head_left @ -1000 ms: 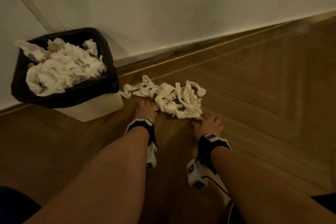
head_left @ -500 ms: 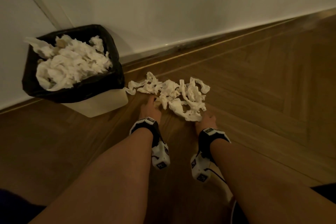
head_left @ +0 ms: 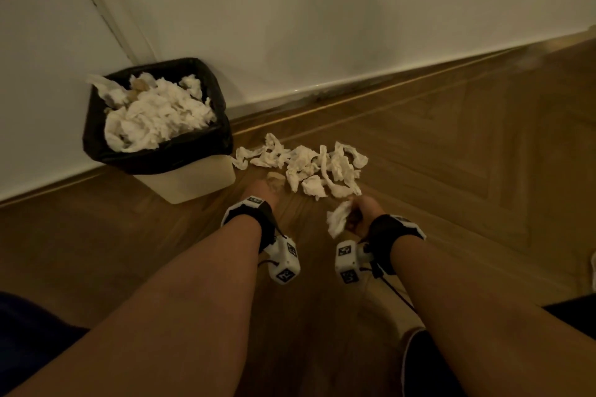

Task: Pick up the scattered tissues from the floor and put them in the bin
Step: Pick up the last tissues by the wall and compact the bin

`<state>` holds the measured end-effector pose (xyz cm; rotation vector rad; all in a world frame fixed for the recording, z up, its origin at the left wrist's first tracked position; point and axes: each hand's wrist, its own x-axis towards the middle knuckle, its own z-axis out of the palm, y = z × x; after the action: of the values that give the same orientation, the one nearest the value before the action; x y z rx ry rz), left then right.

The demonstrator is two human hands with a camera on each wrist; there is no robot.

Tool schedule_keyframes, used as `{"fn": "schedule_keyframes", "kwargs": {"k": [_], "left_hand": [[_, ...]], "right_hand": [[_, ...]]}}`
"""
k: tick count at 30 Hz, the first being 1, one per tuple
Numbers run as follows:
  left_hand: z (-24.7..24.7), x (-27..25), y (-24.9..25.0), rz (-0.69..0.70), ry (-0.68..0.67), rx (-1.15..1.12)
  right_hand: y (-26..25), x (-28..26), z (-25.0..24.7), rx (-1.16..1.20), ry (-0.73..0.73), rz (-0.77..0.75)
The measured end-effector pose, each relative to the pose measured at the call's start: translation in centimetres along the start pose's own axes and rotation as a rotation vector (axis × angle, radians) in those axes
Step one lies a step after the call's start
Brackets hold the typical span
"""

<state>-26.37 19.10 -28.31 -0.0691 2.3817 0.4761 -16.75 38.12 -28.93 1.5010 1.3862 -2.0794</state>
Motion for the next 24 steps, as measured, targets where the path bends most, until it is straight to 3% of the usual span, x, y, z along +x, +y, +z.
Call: {"fn": "schedule_keyframes", "kwargs": {"k": [4,7,9,12,14,18,22,24], "left_hand": [[-1.0,-1.2,0.5,0.186,0.036,-0.048],[-1.6,-2.4,0.2,0.147,0.038,-0.168],[-2.3,-2.8,-0.2,0.151,0.095,-0.177],[-3.6,-3.6,-0.6,0.165,0.212,-0.256],[-4.3,-4.5,-0.3,0.193,0.198,-0.318],[-6.2,-6.2,1.1,0.198,0.091,-0.732],[-9.4,-8.8,2.5,0.321,0.103,-0.782],[-11.7,-9.9,3.2,0.393,0.181,-0.751]], "right_hand": [[-1.7,-1.7,0.5,-0.001,-0.121,-0.026],[-3.1,-2.5,0.9,-0.342,-0.047,-0.217],[-3.4,-2.8,1.2,-0.441,-0.037,-0.325],[-3.8,-3.8,1.5,-0.347,-0.157,-0.322],[-4.4,-5.0,2.0,-0.165,-0.256,-0.242],[-6.0,-8.0,3.2,-0.03,-0.319,-0.192],[-7.6,-10.4,5.7,-0.187,-0.165,-0.313],[-8.8,-11.3,7.2,-0.083,-0.164,-0.341]]}}
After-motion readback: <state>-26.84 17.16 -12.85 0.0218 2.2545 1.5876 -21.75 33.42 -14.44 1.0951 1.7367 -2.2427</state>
